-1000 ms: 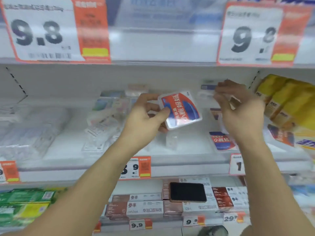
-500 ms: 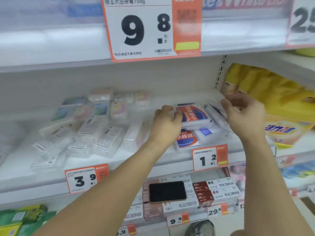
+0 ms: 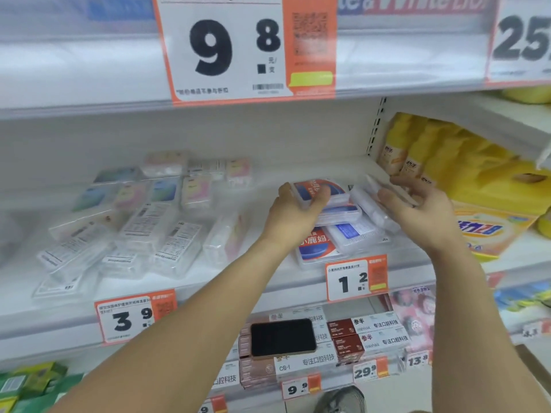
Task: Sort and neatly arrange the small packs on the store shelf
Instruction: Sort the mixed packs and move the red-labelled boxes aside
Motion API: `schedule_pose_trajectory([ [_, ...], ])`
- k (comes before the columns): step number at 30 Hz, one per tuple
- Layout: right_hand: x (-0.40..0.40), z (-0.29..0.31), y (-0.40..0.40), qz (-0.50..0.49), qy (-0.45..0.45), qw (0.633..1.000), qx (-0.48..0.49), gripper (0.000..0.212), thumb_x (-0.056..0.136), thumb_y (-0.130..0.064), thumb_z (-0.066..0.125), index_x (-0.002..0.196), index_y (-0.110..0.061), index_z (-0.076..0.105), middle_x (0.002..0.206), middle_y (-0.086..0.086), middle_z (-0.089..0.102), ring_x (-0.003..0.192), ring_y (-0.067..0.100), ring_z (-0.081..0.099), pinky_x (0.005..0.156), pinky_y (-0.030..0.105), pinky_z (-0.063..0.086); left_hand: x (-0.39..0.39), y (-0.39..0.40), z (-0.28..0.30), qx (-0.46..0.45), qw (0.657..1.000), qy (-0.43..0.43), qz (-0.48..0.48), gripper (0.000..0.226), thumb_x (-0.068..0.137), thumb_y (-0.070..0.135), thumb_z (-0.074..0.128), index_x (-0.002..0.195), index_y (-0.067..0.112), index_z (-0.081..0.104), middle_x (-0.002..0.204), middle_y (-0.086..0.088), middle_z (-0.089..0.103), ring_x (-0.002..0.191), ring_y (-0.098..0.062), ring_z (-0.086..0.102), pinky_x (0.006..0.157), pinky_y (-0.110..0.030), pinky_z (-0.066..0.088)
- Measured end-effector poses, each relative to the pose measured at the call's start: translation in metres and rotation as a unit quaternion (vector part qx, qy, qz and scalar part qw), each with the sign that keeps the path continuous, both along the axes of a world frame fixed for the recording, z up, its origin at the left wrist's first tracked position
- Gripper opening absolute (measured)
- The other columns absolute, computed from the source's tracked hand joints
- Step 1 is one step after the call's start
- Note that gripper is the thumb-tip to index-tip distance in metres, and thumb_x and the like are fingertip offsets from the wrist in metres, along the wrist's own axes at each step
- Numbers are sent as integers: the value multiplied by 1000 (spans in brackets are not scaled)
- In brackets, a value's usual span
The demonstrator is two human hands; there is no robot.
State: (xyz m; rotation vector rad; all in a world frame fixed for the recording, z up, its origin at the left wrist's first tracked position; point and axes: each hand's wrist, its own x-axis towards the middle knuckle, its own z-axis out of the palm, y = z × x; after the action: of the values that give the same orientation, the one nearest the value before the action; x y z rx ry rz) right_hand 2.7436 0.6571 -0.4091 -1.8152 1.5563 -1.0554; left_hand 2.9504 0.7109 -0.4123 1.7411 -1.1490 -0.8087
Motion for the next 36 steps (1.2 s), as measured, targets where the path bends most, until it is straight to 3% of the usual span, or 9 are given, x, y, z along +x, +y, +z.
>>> schedule_pose_trajectory([
  [3,-5,-1,-1,-27,49,997,61,71,70,-76,56,129,-36,59,143,0,54,133,26,46,108,52,37,1,-7,6,58,997,-34,-24,68,91,66,35,133,13,42,120,2,55,113,-26,58,85,-29,46],
  [6,-8,-3,4,16,60,993,96,67,83,-71,56,139,-34,51,143,3,54,127,27,50,96,39,39,0,-12,14,91,994,-49,-26,53,102,47,19,143,16,34,139,-15,46,125,-35,46,100,-38,41],
  [11,-13,3,12,42,58,994,87,66,85,-68,57,139,-30,53,141,3,56,112,18,49,90,34,34,4,-8,9,115,991,-61,-29,66,90,59,41,145,25,31,140,-10,43,121,-28,52,93,-31,45],
  [17,-19,3,16,48,58,992,105,82,63,-84,55,130,-38,58,121,2,68,109,26,63,97,44,48,1,-1,3,69,994,-52,-69,53,91,53,44,138,29,40,133,-8,57,114,-26,58,96,-36,49],
  [22,-22,-3,15,6,51,995,81,91,62,-95,47,136,-41,53,146,0,51,137,30,43,112,55,35,9,8,7,98,993,-44,-48,63,92,54,46,142,17,38,140,-8,48,117,-24,56,80,-26,42],
  [24,-24,-5,14,10,38,996,85,95,63,-97,44,139,-40,50,146,-4,51,132,31,50,110,55,38,12,18,10,97,992,-63,-48,61,92,51,49,141,15,39,138,-9,49,116,-23,57,77,-25,40],
  [27,-17,1,15,-25,26,999,24,80,78,-83,47,137,-28,54,136,-1,58,120,33,59,104,50,44,18,38,18,70,986,-141,-46,53,91,46,53,136,19,45,131,-4,52,115,-22,55,84,-25,40],
  [31,29,24,40,-97,-61,970,-213,38,87,-43,61,109,-13,67,103,3,67,99,25,63,90,42,51,45,78,31,-100,976,-195,-1,28,88,30,61,113,18,64,108,1,64,97,-12,60,80,-18,45],
  [36,127,23,105,114,-39,956,-269,17,85,-25,65,98,-15,68,93,-2,65,79,10,59,72,24,47,114,126,39,-132,931,-338,-26,17,88,27,59,97,18,69,96,4,67,93,-11,59,78,-14,40],
])
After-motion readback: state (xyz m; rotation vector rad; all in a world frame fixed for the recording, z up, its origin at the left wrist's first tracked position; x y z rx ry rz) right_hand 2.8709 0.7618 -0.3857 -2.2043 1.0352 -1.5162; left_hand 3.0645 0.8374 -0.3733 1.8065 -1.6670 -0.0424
